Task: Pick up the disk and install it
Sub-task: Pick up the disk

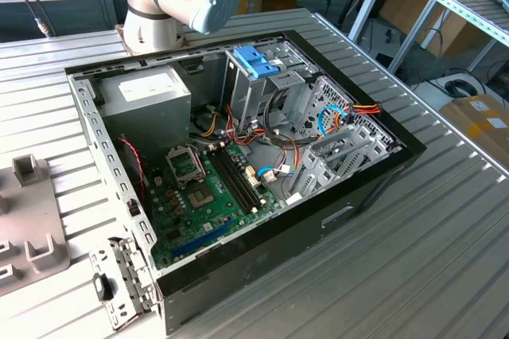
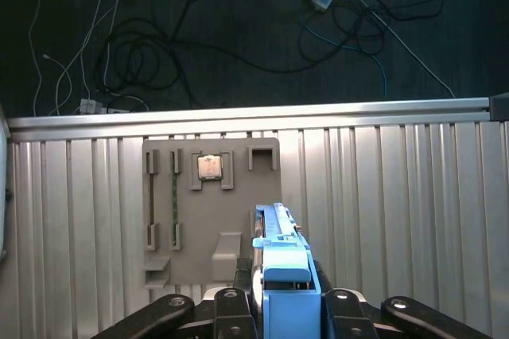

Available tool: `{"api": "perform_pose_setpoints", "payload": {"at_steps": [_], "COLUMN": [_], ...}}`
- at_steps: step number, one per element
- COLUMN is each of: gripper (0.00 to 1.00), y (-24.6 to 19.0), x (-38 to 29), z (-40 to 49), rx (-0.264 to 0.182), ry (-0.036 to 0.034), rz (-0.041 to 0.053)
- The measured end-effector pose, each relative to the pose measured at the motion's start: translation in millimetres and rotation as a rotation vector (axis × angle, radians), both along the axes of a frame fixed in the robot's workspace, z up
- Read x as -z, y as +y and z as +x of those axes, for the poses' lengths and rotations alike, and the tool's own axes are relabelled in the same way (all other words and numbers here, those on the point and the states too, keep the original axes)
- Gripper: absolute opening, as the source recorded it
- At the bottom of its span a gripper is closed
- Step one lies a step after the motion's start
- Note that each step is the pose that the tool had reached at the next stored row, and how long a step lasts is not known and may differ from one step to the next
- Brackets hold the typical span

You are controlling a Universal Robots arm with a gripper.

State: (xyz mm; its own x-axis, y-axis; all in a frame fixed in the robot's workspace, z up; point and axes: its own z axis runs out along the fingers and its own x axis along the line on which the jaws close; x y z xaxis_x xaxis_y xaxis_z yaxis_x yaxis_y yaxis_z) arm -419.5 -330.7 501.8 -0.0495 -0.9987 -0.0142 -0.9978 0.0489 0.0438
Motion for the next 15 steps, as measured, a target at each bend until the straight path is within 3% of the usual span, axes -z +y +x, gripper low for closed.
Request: {"api": "perform_pose_setpoints", "payload": {"at_steps": [9,12,15], "gripper": [0.37,0.37,0.37], "y": [0.0,0.0,0.0], "x": [0.0,0.0,0.0], "z": [2.3,11.6,13.3], "rx": [0.000,0.000,0.000], "ry": [0.0000,-0.0001,0.0000], "rz": [-0.0002,-0.0011,-0.0013]}}
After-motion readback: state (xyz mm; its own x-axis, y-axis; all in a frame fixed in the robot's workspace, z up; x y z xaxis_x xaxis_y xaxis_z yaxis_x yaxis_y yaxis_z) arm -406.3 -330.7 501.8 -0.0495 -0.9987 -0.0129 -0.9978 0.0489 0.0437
